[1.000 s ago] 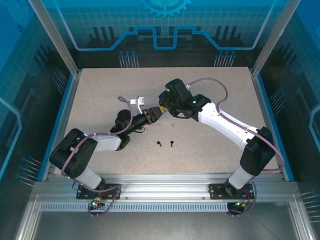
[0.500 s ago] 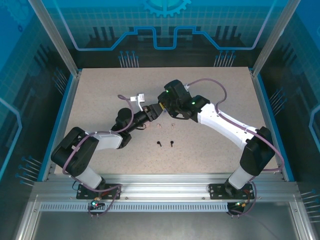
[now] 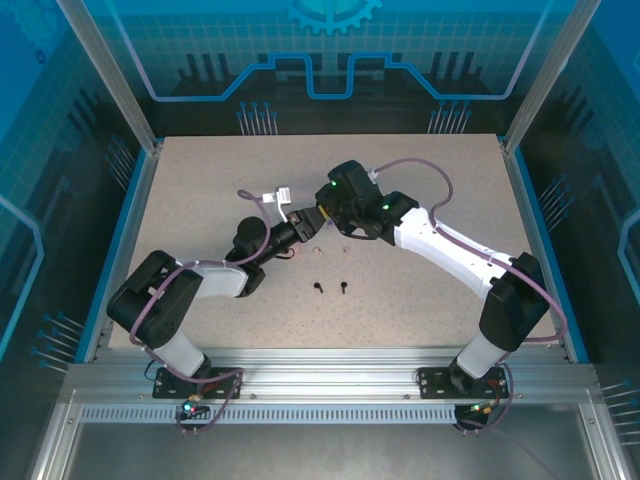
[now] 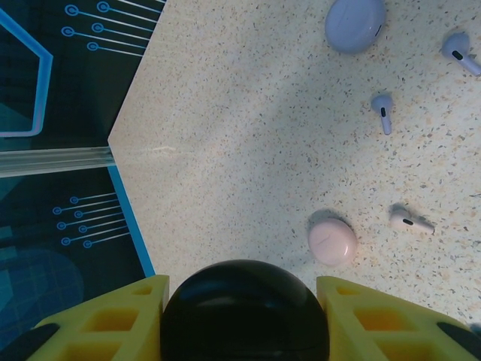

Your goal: Insert the wireless bluetooth earbuds into the charging case

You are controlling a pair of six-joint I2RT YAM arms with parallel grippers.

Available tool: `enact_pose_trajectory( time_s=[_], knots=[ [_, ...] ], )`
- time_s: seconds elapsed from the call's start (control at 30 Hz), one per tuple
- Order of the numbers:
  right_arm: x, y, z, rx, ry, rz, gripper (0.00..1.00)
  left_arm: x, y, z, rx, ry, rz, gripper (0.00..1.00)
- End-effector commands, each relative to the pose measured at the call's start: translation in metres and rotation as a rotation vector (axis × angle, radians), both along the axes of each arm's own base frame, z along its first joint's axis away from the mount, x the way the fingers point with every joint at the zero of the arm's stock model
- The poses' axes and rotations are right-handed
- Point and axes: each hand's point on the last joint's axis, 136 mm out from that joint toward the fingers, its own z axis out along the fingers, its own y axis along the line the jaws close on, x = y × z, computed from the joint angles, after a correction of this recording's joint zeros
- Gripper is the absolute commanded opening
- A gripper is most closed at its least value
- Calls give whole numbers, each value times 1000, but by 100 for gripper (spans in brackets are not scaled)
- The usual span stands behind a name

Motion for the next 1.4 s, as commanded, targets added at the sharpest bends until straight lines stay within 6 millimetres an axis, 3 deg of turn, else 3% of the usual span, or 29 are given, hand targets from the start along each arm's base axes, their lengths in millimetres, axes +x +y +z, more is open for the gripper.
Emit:
enact_pose_trajectory(
  time_s=[0.0,0.23,0.83,1.1,1.27,1.37],
  knots=[
    [-1,4,-8,-4,6,-16,40,3,0,8,-12,-35,14,40],
    [0,4,-10,-1,5,-19,40,0,0,7,-12,-38,19,51],
    [0,-2,-14,-10,8,-41,40,-5,6,9,-4,-49,37,50],
    [1,-1,-15,-6,8,-43,39,-6,4,5,-9,-42,32,38],
    [2,2,-15,13,4,-33,40,-7,1,3,-7,-40,23,21],
    [6,7,-7,33,-28,-6,54,-7,-1,5,-14,-40,15,9]
  ],
)
